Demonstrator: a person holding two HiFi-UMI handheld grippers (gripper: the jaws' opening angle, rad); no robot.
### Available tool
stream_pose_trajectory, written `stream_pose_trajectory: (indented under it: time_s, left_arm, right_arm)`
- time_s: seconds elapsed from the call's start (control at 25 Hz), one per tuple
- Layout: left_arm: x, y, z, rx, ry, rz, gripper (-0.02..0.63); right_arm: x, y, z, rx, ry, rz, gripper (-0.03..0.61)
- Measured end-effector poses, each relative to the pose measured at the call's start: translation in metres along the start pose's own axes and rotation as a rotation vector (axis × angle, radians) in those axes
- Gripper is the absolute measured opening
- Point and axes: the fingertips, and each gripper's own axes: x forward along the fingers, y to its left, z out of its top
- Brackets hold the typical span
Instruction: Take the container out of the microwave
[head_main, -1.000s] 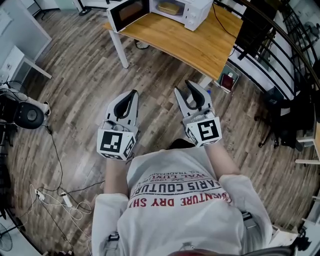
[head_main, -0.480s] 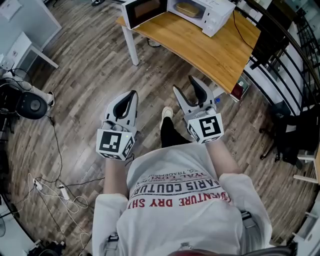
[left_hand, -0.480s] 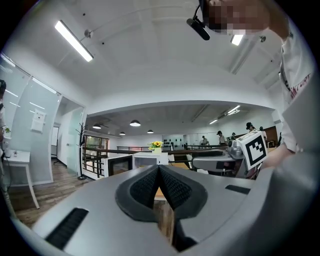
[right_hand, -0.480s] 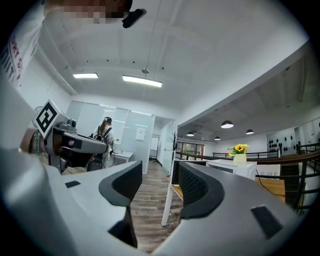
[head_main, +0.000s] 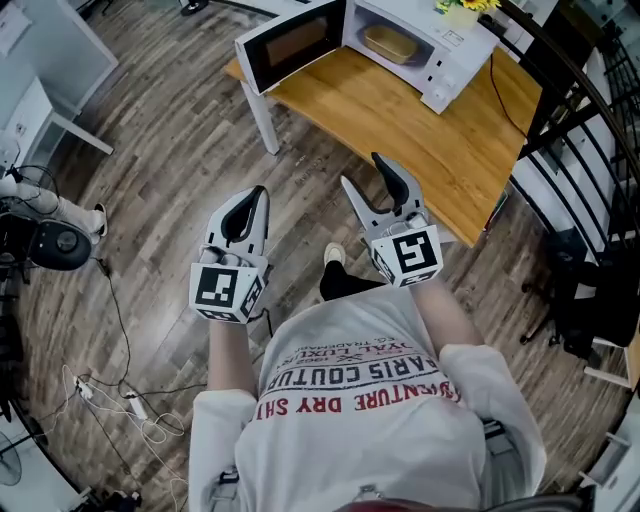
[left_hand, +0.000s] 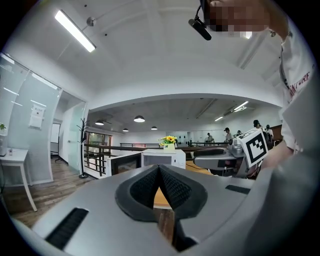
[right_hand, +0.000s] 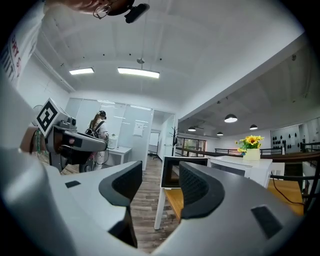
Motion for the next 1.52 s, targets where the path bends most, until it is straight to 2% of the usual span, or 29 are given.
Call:
stream_pose_trajectory:
  time_s: [0.28,0.6,0.84,1.0,1.24,1.52]
  left_arm:
    - [0.113,0.041,0.002,-0.015,0.029,-0.033,0.012]
    - [0.19,0.057,0.008,-0.013,0.067,-0.14,0.012]
    - [0.249,0.07,0.008,-0.012,0.079,-0.271,0.012]
    - [0.291,0.078,0.009,0.002,0.094,-0.395,0.012]
    - [0.342,0.089,0.007,0.027,0.112,-0.53,0.012]
    - [0.393,0.096,0.001,0.067,0.128,-0.677,0.012]
  right_arm:
    - [0.081,-0.083,-0.015,0.037,0.038,-0.054,0.236]
    - [0.129,-0.139,-0.025,0.112,0.095,-0.167,0.236]
    - [0.157,-0.169,-0.04,0.096,0.156,-0.245,0.236]
    - [0.168,-0.188,-0.051,0.106,0.203,-0.334,0.236]
    - [0.194,-0.214,-0.065,0.104,0.275,-0.423,0.236]
    - [0.232,-0.25,-0.093,0.107,0.425,-0.476,0.235]
